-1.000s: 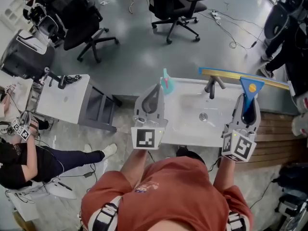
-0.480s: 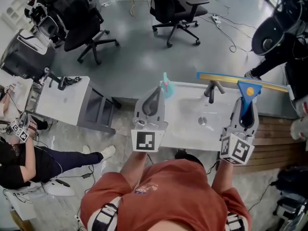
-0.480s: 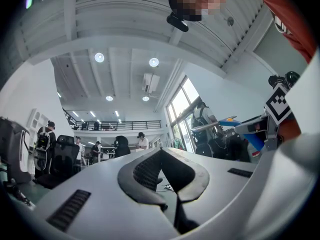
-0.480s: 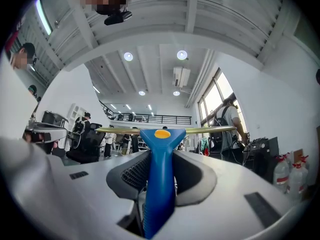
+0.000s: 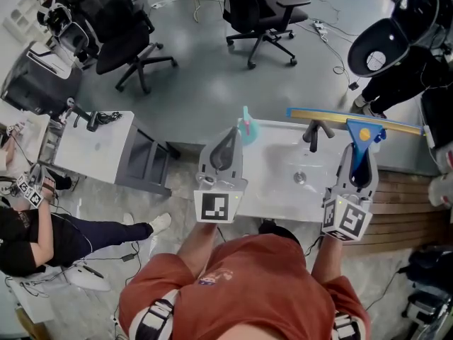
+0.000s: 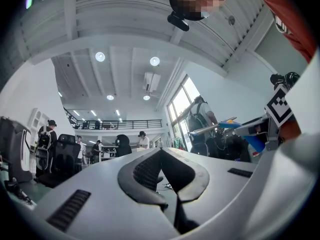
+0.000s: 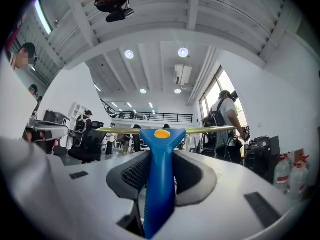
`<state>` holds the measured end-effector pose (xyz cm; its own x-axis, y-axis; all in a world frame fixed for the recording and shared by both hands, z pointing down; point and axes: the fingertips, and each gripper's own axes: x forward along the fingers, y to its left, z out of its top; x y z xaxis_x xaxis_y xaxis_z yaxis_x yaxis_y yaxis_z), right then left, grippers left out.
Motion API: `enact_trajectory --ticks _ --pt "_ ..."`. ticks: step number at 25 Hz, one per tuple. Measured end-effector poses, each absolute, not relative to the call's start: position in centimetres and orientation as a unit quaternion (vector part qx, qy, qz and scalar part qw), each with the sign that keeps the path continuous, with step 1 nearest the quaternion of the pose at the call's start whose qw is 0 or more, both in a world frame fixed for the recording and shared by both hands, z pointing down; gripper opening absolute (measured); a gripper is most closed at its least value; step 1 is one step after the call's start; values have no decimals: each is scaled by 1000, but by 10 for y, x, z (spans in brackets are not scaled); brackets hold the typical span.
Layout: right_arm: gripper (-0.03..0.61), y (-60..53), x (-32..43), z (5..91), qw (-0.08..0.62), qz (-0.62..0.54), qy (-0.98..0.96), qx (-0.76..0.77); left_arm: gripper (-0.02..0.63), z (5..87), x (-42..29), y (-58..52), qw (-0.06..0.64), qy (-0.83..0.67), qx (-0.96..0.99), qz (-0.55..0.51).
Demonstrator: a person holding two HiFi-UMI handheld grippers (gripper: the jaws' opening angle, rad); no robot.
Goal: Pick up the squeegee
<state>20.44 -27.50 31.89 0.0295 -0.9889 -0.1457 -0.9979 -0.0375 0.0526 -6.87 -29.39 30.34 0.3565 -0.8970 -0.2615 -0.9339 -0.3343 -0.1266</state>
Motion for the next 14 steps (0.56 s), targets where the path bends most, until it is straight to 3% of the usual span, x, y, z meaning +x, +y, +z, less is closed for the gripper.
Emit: enact_trajectory --ticks 14 --pt "140 -274 198 323 27 65 700 -711 18 301 -68 -289 125 561 -815 75"
